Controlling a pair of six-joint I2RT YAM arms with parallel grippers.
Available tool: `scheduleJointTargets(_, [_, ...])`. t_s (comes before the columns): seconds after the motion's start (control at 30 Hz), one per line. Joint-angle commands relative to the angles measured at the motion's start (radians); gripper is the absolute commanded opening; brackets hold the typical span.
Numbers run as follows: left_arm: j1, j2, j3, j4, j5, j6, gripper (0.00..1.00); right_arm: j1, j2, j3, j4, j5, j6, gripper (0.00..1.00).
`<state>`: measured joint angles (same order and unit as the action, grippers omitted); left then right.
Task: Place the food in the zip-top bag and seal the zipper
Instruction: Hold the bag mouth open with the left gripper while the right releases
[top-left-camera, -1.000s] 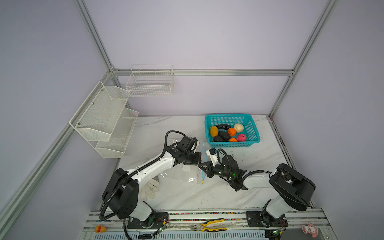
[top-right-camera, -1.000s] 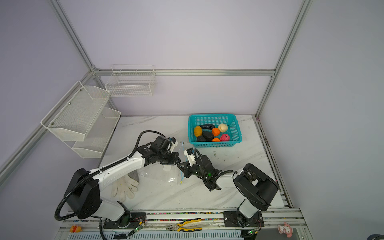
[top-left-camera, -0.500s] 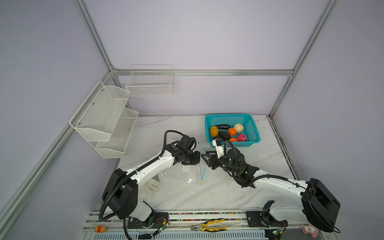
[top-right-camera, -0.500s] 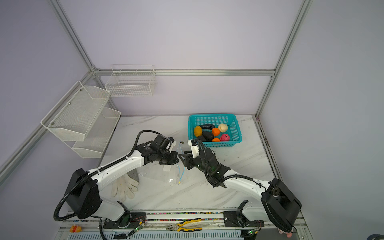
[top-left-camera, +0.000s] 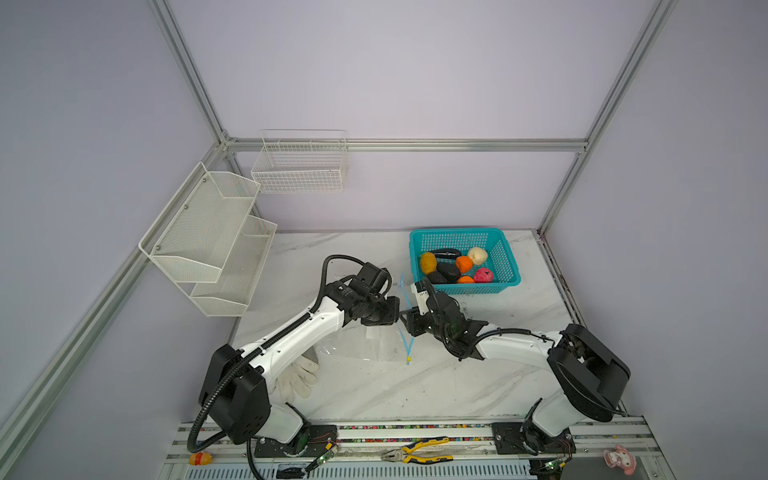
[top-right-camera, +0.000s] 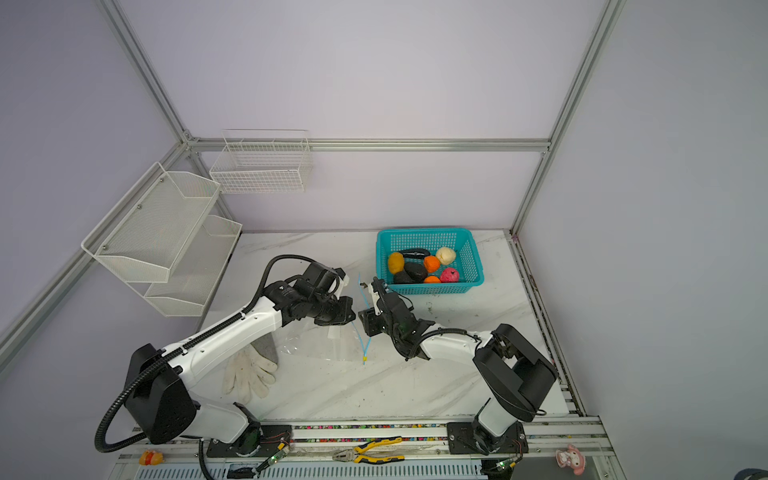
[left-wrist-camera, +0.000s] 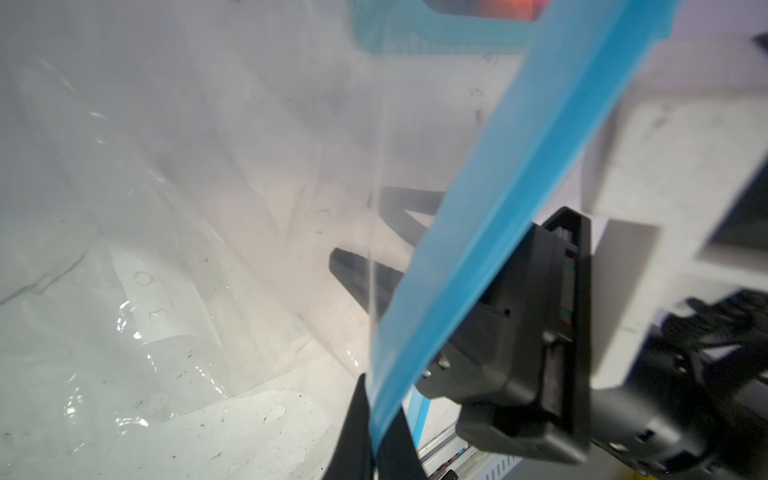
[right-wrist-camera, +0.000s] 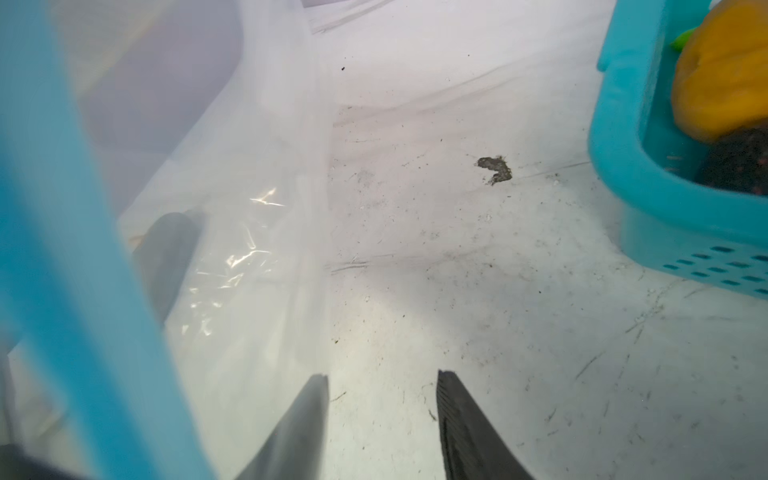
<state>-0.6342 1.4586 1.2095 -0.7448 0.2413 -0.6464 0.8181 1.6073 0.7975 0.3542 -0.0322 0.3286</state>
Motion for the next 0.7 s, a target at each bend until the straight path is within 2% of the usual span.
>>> scheduleJointTargets(0.0, [-0.009, -0.035, 0.096, -0.083, 0.033, 0.007, 0.0, -0.018, 0.046, 0.037, -0.001, 0.004, -0.02, 0.45])
scheduleJointTargets(0.33, [-0.001, -0.102, 0.105, -0.188, 0.013, -0.018, 0.0, -0.062, 0.183, 0.108, 0.006, -0.038, -0.029, 0.44])
scheduleJointTargets(0.53, [0.019, -0.055, 0.124, -0.167, 0.023, -0.011, 0.0, -0.089, 0.195, 0.097, 0.016, -0.037, -0.04, 0.43])
scheduleJointTargets(0.67, [0.03, 0.024, 0.123, -0.136, 0.024, -0.007, 0.0, -0.09, 0.192, 0.092, 0.048, -0.092, -0.041, 0.44])
